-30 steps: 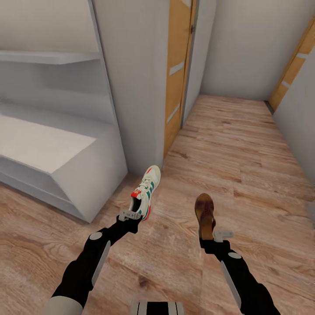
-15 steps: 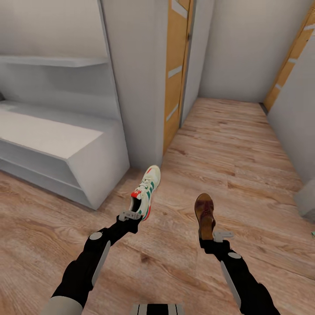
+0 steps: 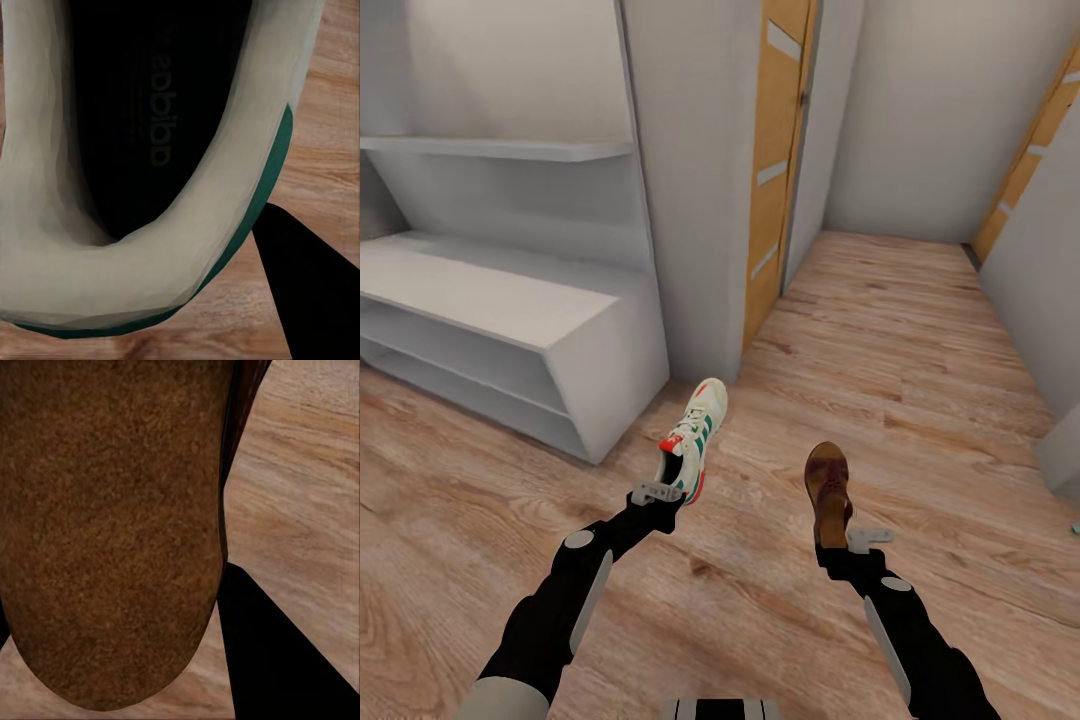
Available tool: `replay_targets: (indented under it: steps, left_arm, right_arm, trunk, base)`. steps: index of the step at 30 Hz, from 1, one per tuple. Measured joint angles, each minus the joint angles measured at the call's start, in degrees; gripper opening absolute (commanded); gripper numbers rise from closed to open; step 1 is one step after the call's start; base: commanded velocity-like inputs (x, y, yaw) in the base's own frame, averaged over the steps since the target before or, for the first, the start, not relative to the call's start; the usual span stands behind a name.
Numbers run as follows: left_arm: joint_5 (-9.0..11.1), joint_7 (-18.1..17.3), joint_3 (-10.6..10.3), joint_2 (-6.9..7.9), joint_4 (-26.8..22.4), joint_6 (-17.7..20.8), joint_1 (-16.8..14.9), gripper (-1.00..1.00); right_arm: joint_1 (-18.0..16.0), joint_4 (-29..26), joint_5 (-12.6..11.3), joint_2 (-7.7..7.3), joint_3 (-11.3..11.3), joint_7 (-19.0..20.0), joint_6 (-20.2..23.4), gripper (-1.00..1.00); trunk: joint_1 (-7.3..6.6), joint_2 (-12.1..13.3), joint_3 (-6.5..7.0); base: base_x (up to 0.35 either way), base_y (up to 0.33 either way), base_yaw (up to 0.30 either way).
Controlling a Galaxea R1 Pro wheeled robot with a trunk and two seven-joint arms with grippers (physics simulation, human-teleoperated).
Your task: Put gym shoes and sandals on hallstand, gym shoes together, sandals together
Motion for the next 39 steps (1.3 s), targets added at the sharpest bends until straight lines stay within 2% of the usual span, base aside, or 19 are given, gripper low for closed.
replay_targets:
  steps: [14,26,32,39]
  left_arm:
    - [0.01,0.00,0.00,-0.06,0.00,0.00,0.00,-1.00]
    - [0.04,0.00,0.00,-0.09,0.00,0.09,0.00,-1.00]
    - [0.00,0.00,0.00,-0.09,0.00,0.01,0.00,-1.00]
    - [0.03,0.00,0.00,-0.10,0.01,0.01,-0.01,-1.00]
  right_arm:
    - [0.00,0.01,0.01,0.00,0.00,0.00,0.00,-1.00]
    - [0.00,0.01,0.01,0.00,0.00,0.00,0.00,-1.00]
    - [0.00,0.04,0.01,0.00,0.00,0.00,0.00,-1.00]
    - [0.01,0.05,0.08,0.07,0.00,0.00,-0.01,-1.00]
  trunk:
    - [0.00,0.00,0.89]
    - [-0.31,0.16,4.31]
    - [-0.31,0.16,4.69]
    - [-0.29,0.16,4.82]
  base:
    - [-0.001,0.000,0.230]
    - [0.000,0.000,0.232]
    - [0.000,0.000,0.218]
    - [-0.095,0.073,0.054]
